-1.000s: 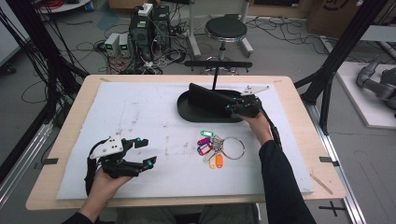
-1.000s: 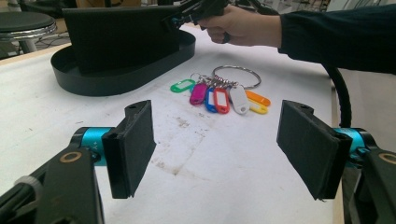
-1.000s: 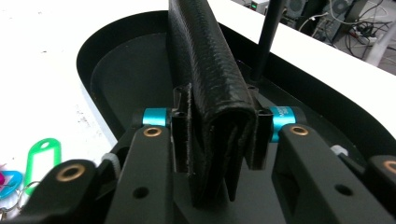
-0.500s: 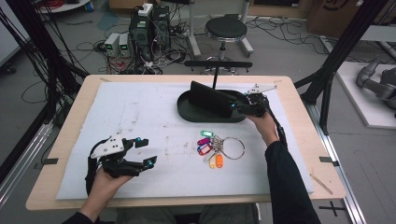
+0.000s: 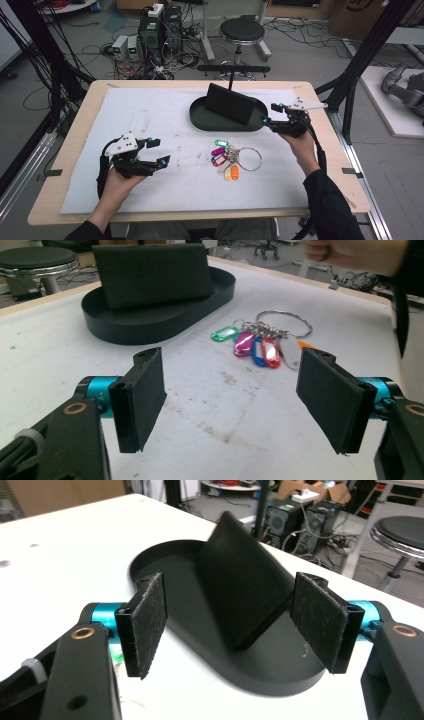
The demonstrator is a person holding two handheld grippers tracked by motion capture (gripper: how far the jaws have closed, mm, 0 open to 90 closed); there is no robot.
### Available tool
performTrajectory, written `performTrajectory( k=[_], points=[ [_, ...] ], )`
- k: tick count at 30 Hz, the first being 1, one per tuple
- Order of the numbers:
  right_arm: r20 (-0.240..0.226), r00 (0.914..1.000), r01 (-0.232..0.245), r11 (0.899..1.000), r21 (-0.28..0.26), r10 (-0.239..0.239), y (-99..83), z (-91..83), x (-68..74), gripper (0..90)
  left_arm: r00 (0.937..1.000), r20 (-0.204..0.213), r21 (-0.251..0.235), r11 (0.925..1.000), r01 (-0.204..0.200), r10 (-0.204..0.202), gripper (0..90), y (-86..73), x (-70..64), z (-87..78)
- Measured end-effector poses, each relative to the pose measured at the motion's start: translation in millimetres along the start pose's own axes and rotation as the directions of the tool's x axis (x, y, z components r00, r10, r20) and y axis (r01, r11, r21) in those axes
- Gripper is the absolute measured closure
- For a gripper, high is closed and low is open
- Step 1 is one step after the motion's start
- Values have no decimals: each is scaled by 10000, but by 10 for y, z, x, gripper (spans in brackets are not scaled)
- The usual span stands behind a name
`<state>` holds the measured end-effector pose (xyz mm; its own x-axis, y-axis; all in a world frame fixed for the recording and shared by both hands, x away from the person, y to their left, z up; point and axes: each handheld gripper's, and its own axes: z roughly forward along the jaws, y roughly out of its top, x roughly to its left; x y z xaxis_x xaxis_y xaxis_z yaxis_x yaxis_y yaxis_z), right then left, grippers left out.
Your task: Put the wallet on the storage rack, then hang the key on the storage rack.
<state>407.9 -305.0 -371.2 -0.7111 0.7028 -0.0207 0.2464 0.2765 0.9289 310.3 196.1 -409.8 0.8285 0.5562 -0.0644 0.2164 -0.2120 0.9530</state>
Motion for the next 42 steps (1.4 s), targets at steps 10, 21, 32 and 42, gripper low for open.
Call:
performTrajectory(
  k=[10,21,32,42],
  points=[
    [228,9973,-669,9901,-1234,702,-223,-500,368,303,9983,-586,17,10000,45,-43,273,-59,56,-24],
    [584,9840,-1582,9764,-1468,1682,-393,-615,368,215,9959,-906,-81,10000,50,-57,273,-81,57,-70],
    [637,9860,-1460,9826,-1145,1539,-488,-552,398,211,9893,-1436,-164,9996,245,-266,273,-117,88,-138],
    [908,9812,-1694,9854,-190,1704,-563,-433,414,370,9886,-1486,-113,9996,245,-259,273,-123,87,-134]
  ],
)
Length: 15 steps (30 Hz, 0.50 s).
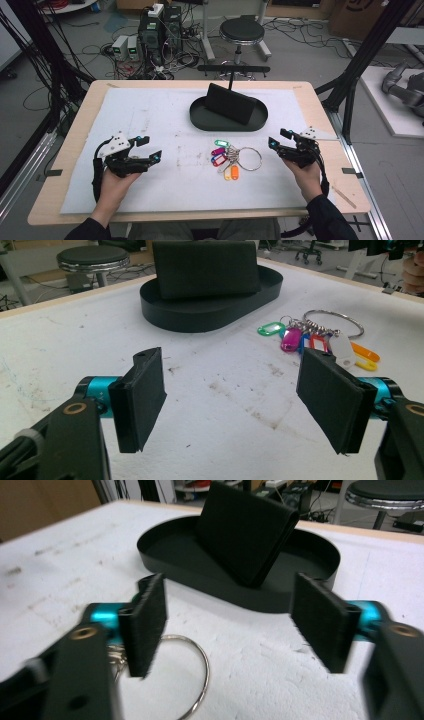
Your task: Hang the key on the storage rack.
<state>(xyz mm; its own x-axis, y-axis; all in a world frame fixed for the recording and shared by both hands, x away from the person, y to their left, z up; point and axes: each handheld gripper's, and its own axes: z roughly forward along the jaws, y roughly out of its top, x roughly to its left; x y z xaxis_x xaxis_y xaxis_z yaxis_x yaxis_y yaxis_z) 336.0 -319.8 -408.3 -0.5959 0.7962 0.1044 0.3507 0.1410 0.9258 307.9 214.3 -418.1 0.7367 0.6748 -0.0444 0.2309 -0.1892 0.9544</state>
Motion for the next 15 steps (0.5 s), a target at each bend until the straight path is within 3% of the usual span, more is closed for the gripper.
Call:
performTrajectory(
  k=[4,10,15],
  points=[
    [-25,10000,53,9986,528,-52,-33,69,12,465,10000,0,-4,10000,14,-14,273,-4,4,-3],
    [-282,9992,-228,9912,1306,267,-89,170,-9,570,9999,96,-33,10000,33,-33,273,-12,1,-9],
    [-476,9981,-260,9711,2374,383,-165,330,-10,642,9999,135,-1,10000,42,-42,273,-19,-6,-4]
  ],
)
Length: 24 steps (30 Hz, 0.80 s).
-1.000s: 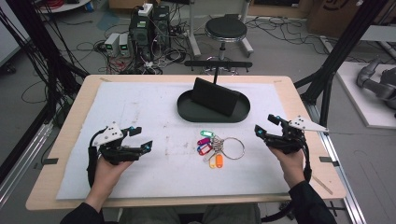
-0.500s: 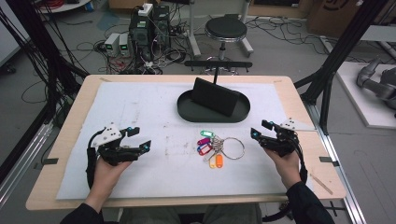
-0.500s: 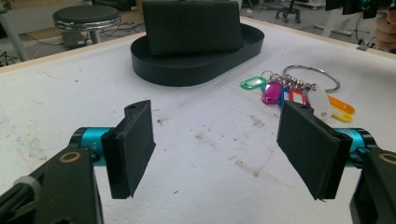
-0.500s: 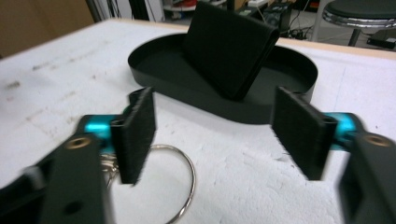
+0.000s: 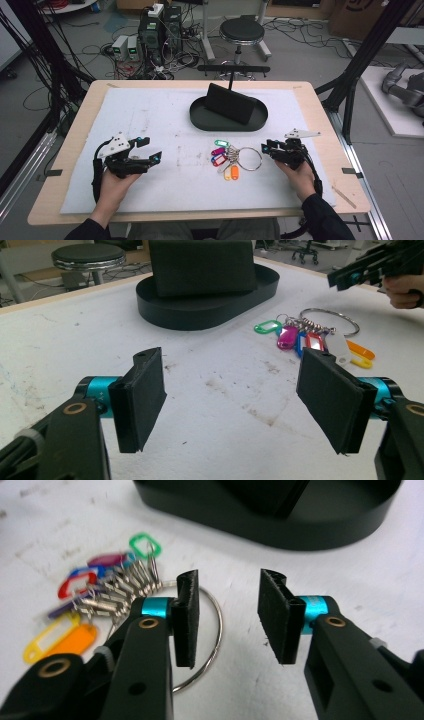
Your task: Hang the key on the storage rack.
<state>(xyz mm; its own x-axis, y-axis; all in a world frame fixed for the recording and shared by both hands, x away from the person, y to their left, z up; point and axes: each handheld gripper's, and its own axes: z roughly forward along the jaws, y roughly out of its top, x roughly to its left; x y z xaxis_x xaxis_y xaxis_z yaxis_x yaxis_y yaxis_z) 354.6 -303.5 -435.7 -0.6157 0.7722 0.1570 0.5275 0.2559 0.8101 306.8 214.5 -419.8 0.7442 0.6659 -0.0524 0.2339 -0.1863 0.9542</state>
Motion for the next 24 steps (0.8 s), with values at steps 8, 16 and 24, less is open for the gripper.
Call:
performTrajectory(
  k=[8,16,24],
  points=[
    [75,9998,172,9925,1209,-183,-20,233,11,705,10000,86,50,10000,-44,44,273,-2,-20,14],
    [528,9914,1095,9799,1669,-1198,-13,281,129,803,10000,74,77,10000,-37,37,273,-6,-24,16],
    [566,9890,1255,9775,1697,-1368,-2,281,159,877,9999,110,99,9999,-85,84,273,-3,-45,23]
  ],
)
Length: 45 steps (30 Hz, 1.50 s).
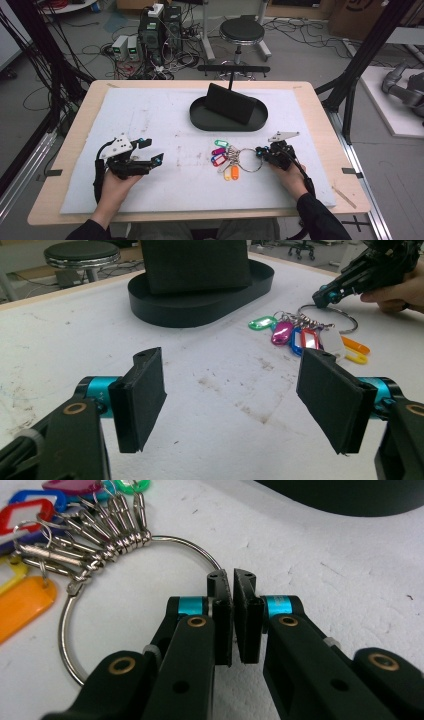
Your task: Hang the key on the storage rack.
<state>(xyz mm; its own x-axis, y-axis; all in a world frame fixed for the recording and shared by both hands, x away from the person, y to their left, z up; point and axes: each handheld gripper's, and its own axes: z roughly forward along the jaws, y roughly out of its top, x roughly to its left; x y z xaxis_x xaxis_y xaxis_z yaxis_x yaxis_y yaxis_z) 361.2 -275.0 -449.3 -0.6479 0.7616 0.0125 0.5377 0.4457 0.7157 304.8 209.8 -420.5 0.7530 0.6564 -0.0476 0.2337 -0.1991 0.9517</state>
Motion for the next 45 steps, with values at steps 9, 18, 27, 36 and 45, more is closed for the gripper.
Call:
performTrajectory(
  k=[9,18,27,36,45],
  points=[
    [-943,9875,-1438,9663,-2136,1261,56,-277,-83,878,10000,-25,-38,10000,-8,8,272,-4,2,-17],
    [-2167,9662,-1989,9382,-2833,1394,116,-351,71,874,10000,47,-56,10000,-56,56,273,5,-16,-8],
    [-2309,9633,-1874,9589,-2130,1370,122,-288,128,861,9999,114,-16,10000,-95,95,273,5,-23,-5],
    [-2165,9741,-1194,9619,-2460,656,191,-361,169,877,9998,144,-33,9999,-98,98,273,7,-32,-7],
    [-2350,9713,-1070,9484,-2986,356,336,-503,97,879,9998,165,-60,10000,-57,58,273,2,-33,-23]
  ],
)
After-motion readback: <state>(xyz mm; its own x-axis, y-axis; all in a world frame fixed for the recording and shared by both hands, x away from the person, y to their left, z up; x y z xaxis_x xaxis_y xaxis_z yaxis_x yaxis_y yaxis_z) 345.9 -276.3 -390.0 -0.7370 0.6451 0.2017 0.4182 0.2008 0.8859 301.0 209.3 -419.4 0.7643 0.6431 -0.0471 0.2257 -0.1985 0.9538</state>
